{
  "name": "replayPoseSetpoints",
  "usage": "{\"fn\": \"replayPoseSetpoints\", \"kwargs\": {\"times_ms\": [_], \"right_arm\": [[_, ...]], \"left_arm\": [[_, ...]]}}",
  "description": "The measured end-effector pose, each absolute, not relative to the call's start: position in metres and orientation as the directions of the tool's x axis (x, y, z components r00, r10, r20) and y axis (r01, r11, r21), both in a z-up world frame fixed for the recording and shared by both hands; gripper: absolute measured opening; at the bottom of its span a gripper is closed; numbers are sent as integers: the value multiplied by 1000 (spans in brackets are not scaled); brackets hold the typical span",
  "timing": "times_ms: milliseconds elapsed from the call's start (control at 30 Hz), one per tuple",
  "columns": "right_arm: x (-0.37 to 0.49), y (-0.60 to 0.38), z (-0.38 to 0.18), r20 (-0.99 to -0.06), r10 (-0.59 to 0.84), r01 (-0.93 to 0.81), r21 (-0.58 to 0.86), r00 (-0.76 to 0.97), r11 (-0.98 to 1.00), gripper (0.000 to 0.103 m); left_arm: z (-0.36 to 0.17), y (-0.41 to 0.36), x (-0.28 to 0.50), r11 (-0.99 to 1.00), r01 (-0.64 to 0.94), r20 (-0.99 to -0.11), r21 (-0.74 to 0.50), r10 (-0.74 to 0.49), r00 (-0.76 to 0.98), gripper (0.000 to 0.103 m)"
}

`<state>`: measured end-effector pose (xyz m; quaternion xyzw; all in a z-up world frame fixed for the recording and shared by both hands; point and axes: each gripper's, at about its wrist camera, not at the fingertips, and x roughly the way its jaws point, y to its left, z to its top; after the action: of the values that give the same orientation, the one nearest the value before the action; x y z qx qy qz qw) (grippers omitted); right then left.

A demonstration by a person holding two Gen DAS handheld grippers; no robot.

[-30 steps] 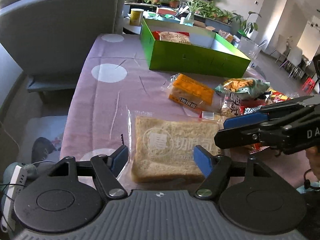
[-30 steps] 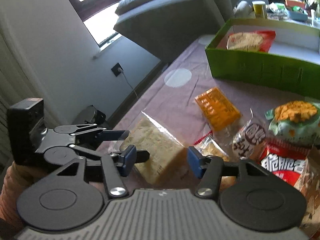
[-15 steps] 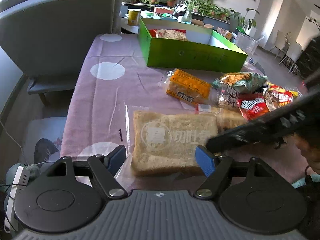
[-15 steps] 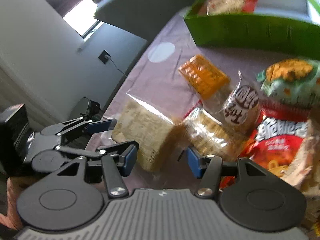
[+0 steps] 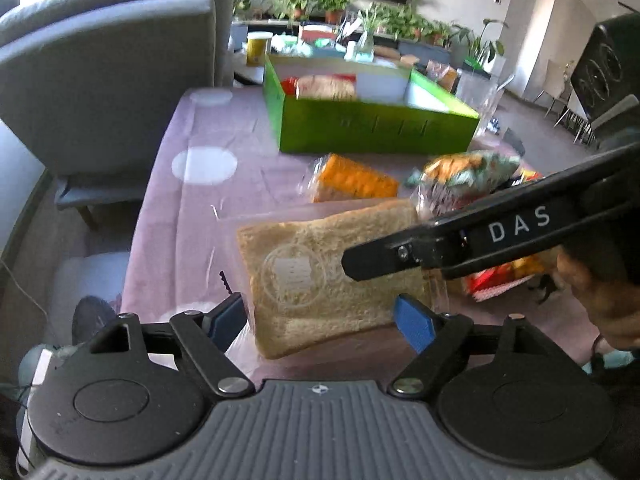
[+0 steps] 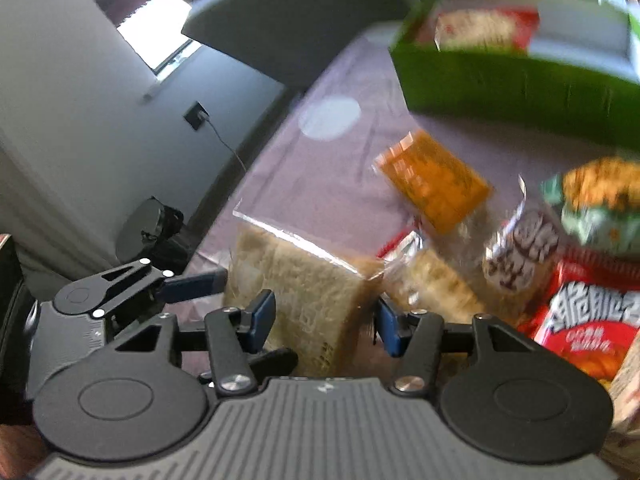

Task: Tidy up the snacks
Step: 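Grasp the sliced-bread bag with the right gripper and lift it, then lower the bread bag into the green box beside the biscuit bag, release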

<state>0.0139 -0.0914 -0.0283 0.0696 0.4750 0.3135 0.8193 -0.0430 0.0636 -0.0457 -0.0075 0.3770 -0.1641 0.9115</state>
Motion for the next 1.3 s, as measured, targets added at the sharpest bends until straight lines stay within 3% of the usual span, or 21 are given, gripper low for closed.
{"fn": "replayPoseSetpoints", "kwargs": {"times_ms": [267, 700, 1300], "right_arm": [[14, -114, 7, -650, 582, -480, 357, 488, 801, 60], [48, -172, 34, -551, 507, -369, 349, 663, 862, 60], [126, -231, 35, -497, 468, -299, 383, 731, 874, 60]], "left_arm": [[-12, 42, -30, 942, 322, -610, -90, -308, 730, 78], [26, -31, 32, 913, 408, -541, -27, -357, 761, 78], [37, -98, 120, 896, 445, -543, -3, -375, 752, 78]]}}
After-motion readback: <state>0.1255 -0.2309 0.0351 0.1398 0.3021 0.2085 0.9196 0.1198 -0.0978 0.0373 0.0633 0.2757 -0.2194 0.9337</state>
